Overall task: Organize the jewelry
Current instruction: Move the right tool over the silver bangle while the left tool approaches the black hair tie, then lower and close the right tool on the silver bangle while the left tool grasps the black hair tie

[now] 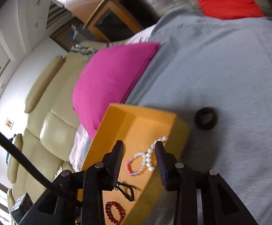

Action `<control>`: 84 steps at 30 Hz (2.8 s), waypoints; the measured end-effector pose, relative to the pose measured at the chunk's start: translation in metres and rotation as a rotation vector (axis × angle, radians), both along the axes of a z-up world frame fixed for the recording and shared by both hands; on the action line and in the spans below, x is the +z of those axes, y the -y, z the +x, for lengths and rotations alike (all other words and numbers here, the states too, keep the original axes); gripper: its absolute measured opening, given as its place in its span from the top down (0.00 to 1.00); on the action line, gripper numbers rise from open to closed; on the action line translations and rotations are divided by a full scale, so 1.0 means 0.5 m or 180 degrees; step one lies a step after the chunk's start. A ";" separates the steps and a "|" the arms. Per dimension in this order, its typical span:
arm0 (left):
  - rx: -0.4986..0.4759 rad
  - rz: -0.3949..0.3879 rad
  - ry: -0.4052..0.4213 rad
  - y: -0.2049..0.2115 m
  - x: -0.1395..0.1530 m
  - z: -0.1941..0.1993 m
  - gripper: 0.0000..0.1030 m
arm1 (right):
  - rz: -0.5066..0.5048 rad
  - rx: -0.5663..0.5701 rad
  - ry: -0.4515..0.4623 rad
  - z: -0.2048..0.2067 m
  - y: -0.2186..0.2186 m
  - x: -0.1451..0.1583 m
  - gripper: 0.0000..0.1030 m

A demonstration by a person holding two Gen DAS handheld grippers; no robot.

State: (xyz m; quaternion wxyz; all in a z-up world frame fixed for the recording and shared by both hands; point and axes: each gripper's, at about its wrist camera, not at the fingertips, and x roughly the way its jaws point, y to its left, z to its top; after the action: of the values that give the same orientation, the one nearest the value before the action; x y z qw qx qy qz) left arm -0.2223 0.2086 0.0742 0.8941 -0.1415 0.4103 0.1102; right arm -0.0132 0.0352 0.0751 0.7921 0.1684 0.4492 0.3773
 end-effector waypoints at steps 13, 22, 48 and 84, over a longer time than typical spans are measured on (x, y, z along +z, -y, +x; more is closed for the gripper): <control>-0.0422 0.0296 0.0289 0.174 0.076 0.072 0.42 | 0.0141 -0.1004 -0.0218 0.085 0.378 0.049 0.64; -0.0895 0.0287 0.0091 0.329 0.019 0.154 0.41 | -0.0016 -0.1257 -0.0454 0.112 0.504 0.020 0.62; -0.0780 0.0649 0.0082 0.395 -0.034 0.350 0.34 | -0.0544 -0.1196 -0.0440 0.103 0.494 -0.014 0.62; -0.0989 -0.0133 -0.0001 0.240 -0.094 0.413 0.34 | -0.0660 -0.1038 -0.0538 0.082 0.439 -0.039 0.62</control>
State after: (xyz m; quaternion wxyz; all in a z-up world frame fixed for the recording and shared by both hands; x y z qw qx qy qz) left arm -0.0158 0.0888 0.0270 0.8972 -0.0949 0.4296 -0.0379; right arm 0.0279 -0.1846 0.0554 0.8154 0.1875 0.5172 0.1803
